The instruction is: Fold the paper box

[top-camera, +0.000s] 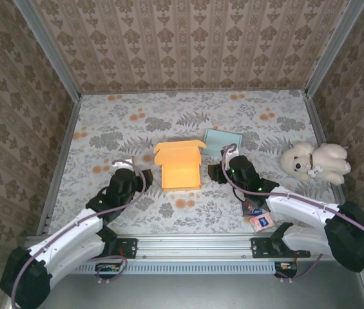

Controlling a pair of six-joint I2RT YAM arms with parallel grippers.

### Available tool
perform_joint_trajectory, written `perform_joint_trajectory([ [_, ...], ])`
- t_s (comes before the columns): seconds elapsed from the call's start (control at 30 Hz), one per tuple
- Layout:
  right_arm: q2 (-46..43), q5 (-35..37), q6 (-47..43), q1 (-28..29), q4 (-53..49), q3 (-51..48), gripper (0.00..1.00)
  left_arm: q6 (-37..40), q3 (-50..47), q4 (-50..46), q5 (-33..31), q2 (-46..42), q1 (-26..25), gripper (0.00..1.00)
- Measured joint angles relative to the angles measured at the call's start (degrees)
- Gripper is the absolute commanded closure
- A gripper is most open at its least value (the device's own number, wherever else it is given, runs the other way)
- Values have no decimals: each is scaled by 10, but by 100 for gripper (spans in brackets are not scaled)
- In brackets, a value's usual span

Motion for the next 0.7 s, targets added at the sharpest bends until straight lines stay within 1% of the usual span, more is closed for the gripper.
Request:
perform_joint_trajectory([
  [0.1,26,-14,-2,-13,10,14,49,10,20,13,5,29,4,40],
  [0.2,50,-31,-2,-31,19,24,49,14,36,16,3,49,24,41],
  [0.37,86,-58,-2,-55,29,43,49,10,48,23,31,87,98,40],
  [0.47,108,-73,-2,-65,30,60,49,6,67,33,55,132,127,40],
  [0.7,158,-106,-2,-77,45,84,50,2,116,64,108,228,130,43],
])
